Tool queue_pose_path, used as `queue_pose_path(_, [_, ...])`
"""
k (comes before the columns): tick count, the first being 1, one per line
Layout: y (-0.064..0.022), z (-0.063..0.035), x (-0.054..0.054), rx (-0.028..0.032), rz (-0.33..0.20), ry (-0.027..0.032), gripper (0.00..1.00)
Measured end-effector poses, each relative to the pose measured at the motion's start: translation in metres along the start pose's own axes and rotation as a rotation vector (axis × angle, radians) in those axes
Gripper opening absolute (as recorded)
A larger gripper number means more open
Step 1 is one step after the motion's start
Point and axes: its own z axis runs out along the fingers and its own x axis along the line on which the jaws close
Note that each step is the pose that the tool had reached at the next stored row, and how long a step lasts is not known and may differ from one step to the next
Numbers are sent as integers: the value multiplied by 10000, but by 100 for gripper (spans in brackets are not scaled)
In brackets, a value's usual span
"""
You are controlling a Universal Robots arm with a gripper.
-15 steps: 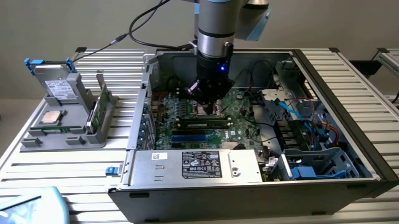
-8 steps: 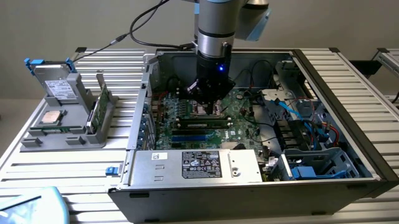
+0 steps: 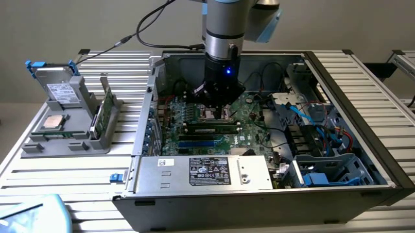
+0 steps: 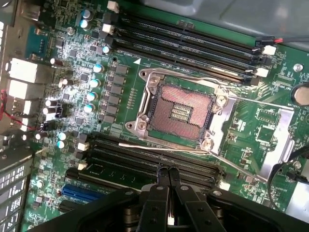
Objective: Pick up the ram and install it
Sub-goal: 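Press down the ram until it locks into place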
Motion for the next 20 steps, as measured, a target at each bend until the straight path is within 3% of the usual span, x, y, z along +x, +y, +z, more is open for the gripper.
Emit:
queue_pose_path(17, [0, 0, 0, -35, 2232, -15, 10])
queue_pose_path(20, [-14, -1, 4, -34, 2276, -11, 10])
